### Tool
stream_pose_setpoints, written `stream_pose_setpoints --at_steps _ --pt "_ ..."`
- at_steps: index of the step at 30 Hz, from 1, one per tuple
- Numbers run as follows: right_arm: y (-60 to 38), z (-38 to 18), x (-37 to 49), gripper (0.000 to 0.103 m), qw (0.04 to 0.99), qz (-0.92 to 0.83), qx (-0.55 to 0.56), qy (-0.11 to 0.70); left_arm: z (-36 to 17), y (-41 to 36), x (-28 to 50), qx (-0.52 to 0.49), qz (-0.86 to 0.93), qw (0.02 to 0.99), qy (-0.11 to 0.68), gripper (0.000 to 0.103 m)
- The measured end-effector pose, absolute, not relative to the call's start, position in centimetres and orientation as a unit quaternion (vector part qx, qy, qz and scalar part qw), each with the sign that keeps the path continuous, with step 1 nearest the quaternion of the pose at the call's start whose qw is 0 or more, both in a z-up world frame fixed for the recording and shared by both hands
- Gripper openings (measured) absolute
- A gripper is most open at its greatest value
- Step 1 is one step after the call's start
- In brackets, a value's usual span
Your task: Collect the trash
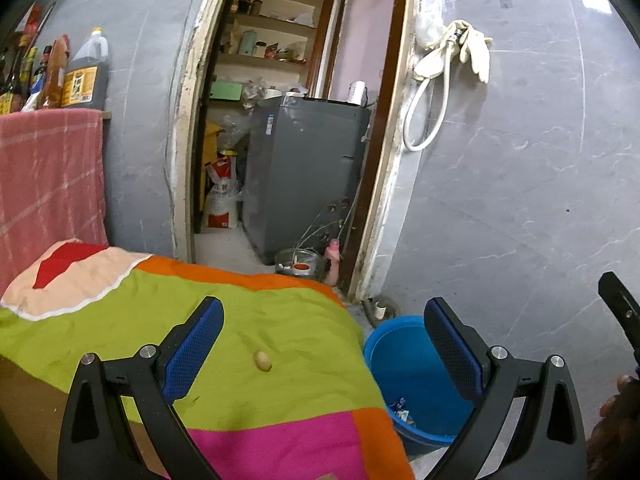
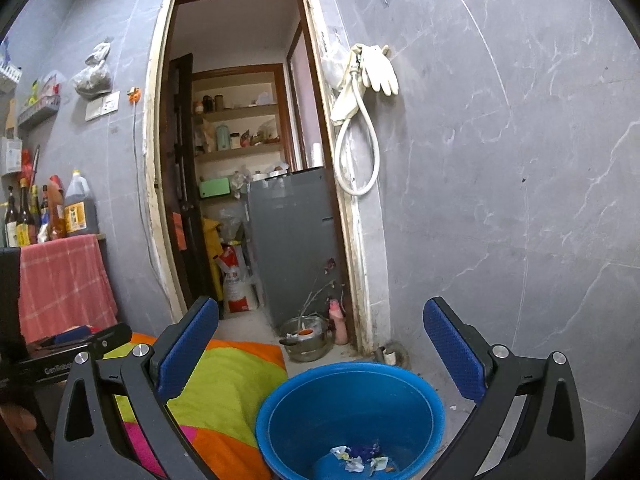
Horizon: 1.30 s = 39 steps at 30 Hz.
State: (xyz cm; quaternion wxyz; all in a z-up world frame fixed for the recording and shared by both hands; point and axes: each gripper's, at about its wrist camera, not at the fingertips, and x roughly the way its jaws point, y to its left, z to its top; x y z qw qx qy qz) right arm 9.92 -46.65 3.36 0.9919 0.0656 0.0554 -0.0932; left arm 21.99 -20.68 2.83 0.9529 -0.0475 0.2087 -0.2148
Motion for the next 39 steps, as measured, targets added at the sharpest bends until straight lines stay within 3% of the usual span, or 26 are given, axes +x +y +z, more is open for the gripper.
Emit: stream_pose_setpoints --at_steps 23,39 --pt "-43.5 5.6 1.2 0.103 0.992 -0.106 0.049 0.049 6.0 -17.6 12.4 -0.062 -0.244 0.951 0.18 0.098" --pt "-42.1 4.3 -4.9 0.103 0.989 -0.123 0.053 0.059 6.2 -15.6 6.8 -0.046 -0.24 0.955 0.166 0.101"
